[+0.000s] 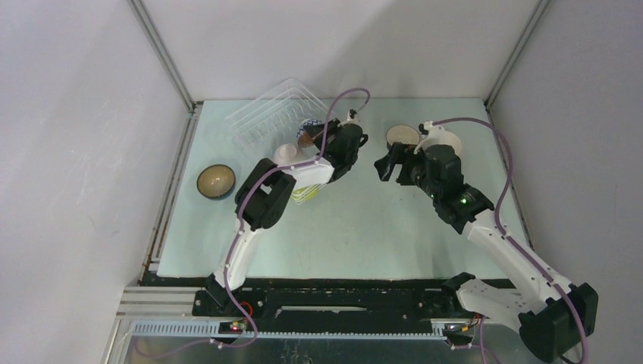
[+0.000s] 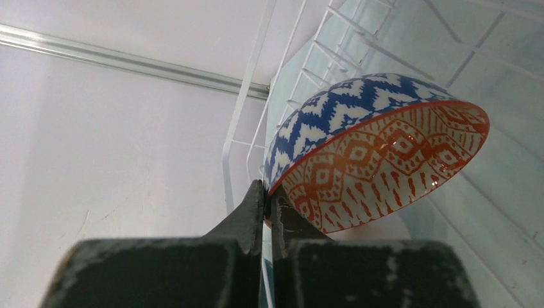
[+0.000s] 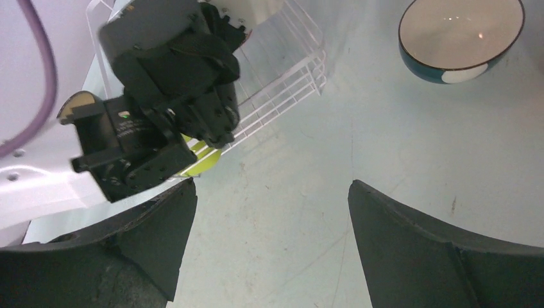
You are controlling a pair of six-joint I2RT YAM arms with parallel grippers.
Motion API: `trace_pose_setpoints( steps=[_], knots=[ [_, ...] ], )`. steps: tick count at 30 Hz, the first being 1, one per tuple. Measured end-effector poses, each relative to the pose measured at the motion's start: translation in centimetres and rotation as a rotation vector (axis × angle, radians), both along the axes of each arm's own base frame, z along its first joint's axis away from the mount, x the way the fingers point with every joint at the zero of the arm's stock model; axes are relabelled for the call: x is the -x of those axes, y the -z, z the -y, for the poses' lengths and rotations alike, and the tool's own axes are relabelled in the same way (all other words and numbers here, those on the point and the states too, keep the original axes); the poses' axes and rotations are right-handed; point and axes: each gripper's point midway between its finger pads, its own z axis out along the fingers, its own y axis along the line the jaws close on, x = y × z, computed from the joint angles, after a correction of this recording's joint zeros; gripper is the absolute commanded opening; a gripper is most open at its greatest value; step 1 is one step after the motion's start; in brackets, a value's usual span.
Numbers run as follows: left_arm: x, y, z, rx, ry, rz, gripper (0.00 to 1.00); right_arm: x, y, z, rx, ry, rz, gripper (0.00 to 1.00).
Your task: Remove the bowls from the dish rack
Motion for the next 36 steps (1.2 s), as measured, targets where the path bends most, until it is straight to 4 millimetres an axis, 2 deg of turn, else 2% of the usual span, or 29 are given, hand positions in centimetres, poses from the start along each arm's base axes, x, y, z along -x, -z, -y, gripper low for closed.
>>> trace_pose_setpoints(
  steps=[4,8,11,14,20,24,28,36],
  knots=[
    [0.5,-2.0,-0.5,0.021,-0.003,0.025,0.0,1.1,0.0,1.1,-0.012,0.024,0.031,0.95],
    [1.2,-5.0,-1.0,0.067,-0.013,0.075,0.0,1.4,-1.2,1.9,-0.038,0.055,0.085,0.95],
    [1.8,-7.4,-1.5,0.117,-0.022,0.121,0.0,1.6,-1.9,2.3,-0.056,0.065,0.118,0.94],
    [2.5,-8.8,-2.0,0.189,-0.022,0.138,0.0,1.5,-2.2,2.2,-0.064,0.065,0.129,0.91],
    [4.3,-9.0,-1.4,0.42,0.08,0.05,0.0,1.6,-2.1,1.9,-0.089,0.048,0.142,0.84],
    [6.2,-8.5,0.8,0.667,0.186,-0.059,0.0,1.9,-2.5,0.5,-0.115,-0.022,0.15,0.83],
    [8.3,-9.2,2.5,0.859,0.245,-0.126,0.0,2.0,-2.3,-0.9,-0.112,-0.067,0.124,0.8],
    [12.8,-11.5,4.0,1.148,0.322,-0.262,0.0,1.1,-5.2,-3.5,-0.081,-0.122,0.128,0.69]
  ],
)
